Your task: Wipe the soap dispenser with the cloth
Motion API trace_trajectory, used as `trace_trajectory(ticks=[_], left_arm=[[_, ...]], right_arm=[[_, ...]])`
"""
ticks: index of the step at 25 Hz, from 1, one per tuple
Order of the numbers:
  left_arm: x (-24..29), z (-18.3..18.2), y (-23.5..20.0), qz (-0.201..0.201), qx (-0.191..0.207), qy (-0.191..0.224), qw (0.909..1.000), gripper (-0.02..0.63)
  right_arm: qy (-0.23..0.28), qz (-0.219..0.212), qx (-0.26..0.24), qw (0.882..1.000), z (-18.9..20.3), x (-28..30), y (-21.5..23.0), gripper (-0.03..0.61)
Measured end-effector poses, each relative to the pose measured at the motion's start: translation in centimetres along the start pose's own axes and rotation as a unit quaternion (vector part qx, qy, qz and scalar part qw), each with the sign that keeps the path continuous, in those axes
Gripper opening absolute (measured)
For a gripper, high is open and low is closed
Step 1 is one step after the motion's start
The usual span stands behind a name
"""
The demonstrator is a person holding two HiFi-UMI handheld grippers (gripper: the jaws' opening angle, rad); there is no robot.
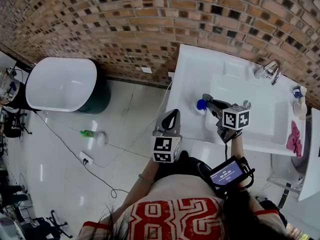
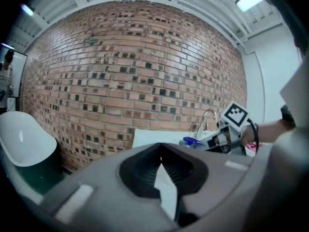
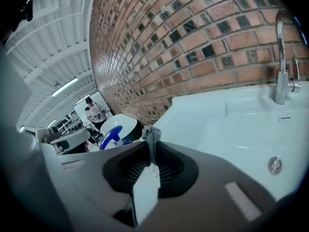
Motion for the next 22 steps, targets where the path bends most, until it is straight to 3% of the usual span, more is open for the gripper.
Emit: trace_trajectory(ticks=[17, 22], left_arm=[[-0.7, 0.0, -0.9, -0.018, -0.003, 0.002, 0.9998, 0.003], [-0.8, -0.1, -1.0, -0.019, -0.008, 0.005, 0.9998, 0.004]], right_arm=[[-0.090, 0.025, 0.059, 0.994, 6.1, 3.5, 3.5, 0.049], [-0.049, 0.014, 0.055, 0.997, 4.1, 2.8, 3.0, 0.049]])
Point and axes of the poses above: the fingertips, and each gripper's own axes: x forward along the fingers, y to its right, z out of its underside, the point moved 10 cm from there along -x, backward along the fingers, and after that the axes turned 3 degrees about -x, right-handed, at the moved point
